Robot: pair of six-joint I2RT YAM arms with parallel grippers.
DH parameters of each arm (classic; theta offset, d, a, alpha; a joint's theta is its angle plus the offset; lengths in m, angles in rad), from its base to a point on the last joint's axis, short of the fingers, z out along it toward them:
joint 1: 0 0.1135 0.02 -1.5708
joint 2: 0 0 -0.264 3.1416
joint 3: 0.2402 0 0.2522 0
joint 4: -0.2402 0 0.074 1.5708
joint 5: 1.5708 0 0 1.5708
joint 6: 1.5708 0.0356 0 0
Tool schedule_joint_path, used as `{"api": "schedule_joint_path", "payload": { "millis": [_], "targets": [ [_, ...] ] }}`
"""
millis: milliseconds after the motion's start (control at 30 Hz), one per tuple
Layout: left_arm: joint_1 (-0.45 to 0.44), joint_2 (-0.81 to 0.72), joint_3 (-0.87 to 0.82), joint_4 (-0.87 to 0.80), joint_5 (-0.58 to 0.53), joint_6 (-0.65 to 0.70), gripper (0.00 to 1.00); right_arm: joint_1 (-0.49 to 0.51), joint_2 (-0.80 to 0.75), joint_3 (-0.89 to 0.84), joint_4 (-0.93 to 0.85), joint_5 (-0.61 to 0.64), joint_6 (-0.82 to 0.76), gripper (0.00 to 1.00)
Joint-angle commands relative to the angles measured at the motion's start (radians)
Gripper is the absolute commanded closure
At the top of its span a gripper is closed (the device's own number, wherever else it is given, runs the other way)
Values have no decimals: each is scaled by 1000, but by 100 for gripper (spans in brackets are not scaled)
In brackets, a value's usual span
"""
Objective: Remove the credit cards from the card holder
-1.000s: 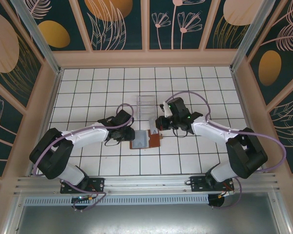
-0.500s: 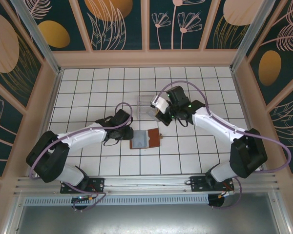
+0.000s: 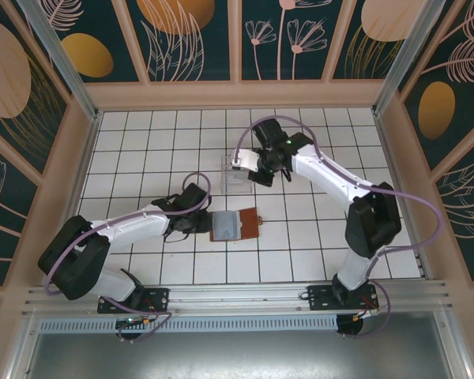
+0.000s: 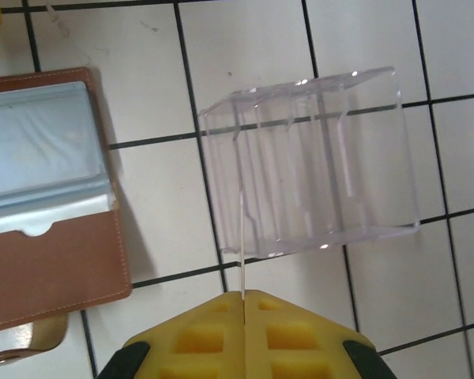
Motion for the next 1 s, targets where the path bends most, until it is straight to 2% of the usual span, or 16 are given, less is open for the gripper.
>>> {"api": "schedule_joint_path", "payload": {
  "millis": [0,233,533,733,967],
  "targets": [
    [-2,-31,-13,8,1,-26,69,5,96,133,-152,3,-57,100],
    [-1,-46,-34,5,-17,-23,70,7,279,386,-304,-14,-41,100],
    [-2,-70,-54,-7,-26,-25,70,14,453,628,-428,-10,-58,100],
    [-2,-94,-71,-7,-26,-37,70,23,518,698,-480,-17,-76,100],
    [-2,-94,-73,-7,-27,-41,70,29,547,698,-492,-31,-71,100]
  ]
}}
